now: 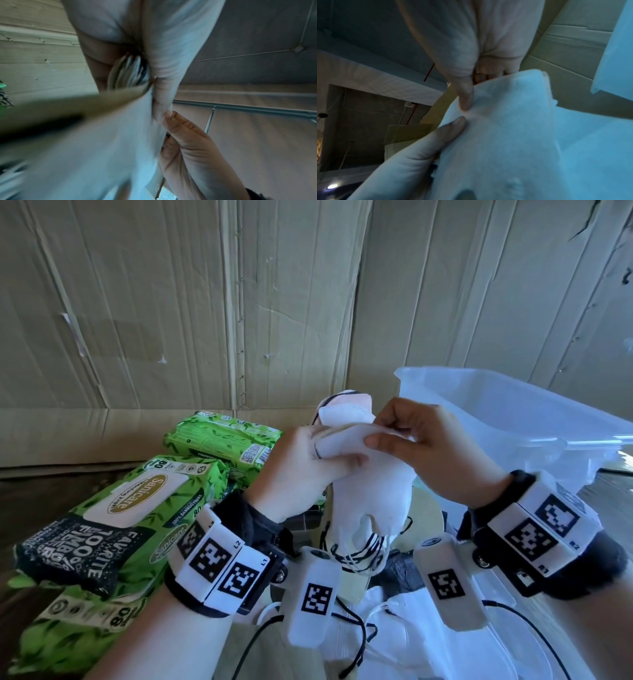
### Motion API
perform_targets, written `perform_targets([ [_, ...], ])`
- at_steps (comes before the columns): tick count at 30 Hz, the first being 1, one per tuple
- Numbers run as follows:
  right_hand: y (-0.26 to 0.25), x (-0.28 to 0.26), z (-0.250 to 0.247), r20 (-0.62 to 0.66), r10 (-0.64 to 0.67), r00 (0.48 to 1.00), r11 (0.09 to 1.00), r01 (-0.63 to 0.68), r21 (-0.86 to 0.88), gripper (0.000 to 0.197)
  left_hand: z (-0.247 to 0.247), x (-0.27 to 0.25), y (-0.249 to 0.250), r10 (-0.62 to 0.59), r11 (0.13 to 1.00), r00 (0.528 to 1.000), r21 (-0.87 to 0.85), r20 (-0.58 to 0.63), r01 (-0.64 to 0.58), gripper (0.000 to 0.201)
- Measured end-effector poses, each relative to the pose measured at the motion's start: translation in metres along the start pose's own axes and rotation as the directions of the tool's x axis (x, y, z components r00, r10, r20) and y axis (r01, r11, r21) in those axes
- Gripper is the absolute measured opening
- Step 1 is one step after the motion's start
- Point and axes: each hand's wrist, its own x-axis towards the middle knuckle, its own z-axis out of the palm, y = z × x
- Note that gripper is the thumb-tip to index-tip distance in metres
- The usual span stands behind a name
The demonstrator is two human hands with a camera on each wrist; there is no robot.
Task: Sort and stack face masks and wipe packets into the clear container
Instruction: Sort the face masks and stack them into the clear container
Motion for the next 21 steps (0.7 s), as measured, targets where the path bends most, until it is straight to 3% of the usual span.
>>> perform_targets([
  [2,-0.001,0.001,-0.001,-0.066,0.052,0.997,0.987,-0.041,0.158,0.014,0.000,0.001,0.000,-0.029,0.999,0.999,-0.034,-0.039,0.028,0.038],
  [4,0.000,0.004,-0.003,-0.132,0.092,0.987,0.971,-0.060,0.233,0.020,0.001,0.001,0.001,-0.058,0.994,0.997,-0.093,-0.055,0.052,0.038],
  [7,0.000,0.005,-0.004,-0.142,0.087,0.986,0.981,-0.060,0.182,0.019,0.002,0.001,0.003,-0.037,0.990,0.999,-0.135,-0.038,0.031,0.027],
  [10,0.001,0.005,-0.005,-0.146,0.060,0.987,0.995,-0.048,0.083,0.016,0.001,0.001,0.002,-0.048,0.987,0.997,-0.156,-0.065,0.037,0.040],
  [14,0.001,0.005,-0.009,-0.166,0.034,0.986,0.991,-0.012,0.130,0.032,0.001,0.003,-0.001,-0.019,0.989,0.997,-0.148,-0.077,0.008,0.009],
  [17,0.000,0.004,-0.010,-0.131,-0.001,0.991,0.998,0.009,0.065,0.037,-0.001,0.005,0.001,0.082,0.982,0.993,-0.160,-0.088,-0.095,0.039],
  [21,0.000,0.001,-0.008,-0.122,-0.083,0.989,0.995,0.089,0.047,0.020,-0.002,0.004,0.001,0.148,0.979,0.985,-0.131,-0.088,-0.158,0.058],
])
